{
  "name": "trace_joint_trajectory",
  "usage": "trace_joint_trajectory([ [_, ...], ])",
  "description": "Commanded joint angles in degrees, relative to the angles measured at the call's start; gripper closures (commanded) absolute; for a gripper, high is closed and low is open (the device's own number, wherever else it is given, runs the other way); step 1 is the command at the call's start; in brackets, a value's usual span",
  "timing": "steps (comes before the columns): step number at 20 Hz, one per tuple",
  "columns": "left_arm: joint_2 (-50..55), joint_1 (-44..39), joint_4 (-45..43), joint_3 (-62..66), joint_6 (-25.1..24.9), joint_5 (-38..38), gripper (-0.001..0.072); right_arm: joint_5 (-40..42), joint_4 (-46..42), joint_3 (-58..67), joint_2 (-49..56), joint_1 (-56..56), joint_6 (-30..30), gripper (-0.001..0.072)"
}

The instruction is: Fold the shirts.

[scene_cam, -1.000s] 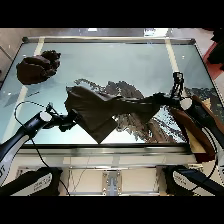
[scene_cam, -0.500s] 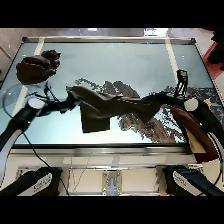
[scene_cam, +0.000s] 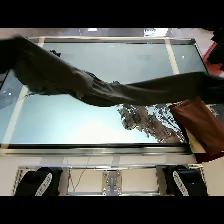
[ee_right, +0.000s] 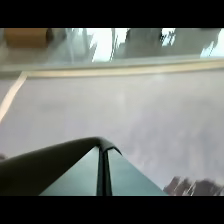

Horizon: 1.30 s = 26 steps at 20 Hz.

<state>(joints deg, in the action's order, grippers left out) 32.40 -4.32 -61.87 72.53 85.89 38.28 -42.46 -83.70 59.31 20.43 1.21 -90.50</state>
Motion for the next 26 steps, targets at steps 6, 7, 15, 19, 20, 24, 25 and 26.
trace_joint_trajectory([
  [6,-3.0,0.0,-52.0,12.5,27.2,9.2,0.0700,0.4,-21.1,18.5,-3.6,0.0,-6.6,0.0688],
  [7,-3.0,0.0,-54.3,12.5,30.6,14.1,0.0699,-0.4,-22.0,18.7,-2.4,0.0,-8.2,0.0688],
  [15,8.6,0.0,-31.1,12.4,9.7,32.4,0.0698,-9.0,-6.6,18.6,17.0,0.0,-3.2,0.0688],
  [19,19.5,0.0,-26.2,12.4,7.2,32.9,0.0698,-10.5,3.5,18.6,29.0,0.0,1.6,0.0687],
  [20,22.1,0.0,-26.3,12.4,7.2,31.7,0.0698,-10.1,4.5,18.6,31.5,0.1,2.6,0.0687],
  [24,30.9,0.0,-26.3,12.4,7.3,24.4,0.0698,-7.7,4.4,18.6,38.7,0.1,3.6,0.0687],
  [25,33.3,0.0,-26.3,12.4,7.3,22.4,0.0698,-7.1,4.4,18.6,40.6,0.1,3.6,0.0687],
  [26,35.4,0.0,-26.3,12.4,7.5,20.2,0.0698,-6.3,4.3,18.6,42.4,0.1,3.7,0.0687],
])
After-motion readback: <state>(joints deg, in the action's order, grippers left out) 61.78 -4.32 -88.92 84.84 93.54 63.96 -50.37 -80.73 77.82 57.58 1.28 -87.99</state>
